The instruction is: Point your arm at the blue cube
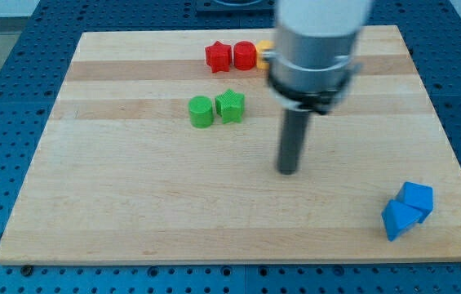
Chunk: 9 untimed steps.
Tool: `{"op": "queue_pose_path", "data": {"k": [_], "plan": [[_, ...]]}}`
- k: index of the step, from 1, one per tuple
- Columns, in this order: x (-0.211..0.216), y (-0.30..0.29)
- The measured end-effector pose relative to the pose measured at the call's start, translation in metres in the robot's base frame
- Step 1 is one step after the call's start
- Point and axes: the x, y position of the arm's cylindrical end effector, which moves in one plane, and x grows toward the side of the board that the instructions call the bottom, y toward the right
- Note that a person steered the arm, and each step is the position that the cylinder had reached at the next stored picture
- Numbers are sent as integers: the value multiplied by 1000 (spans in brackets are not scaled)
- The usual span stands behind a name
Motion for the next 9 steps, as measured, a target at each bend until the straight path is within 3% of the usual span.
{"op": "queue_pose_path", "data": {"k": [1,3,4,6,9], "plan": [[-11,-75],[-97,-167],[-116,-152],[-112,-89],[-30,-57]]}}
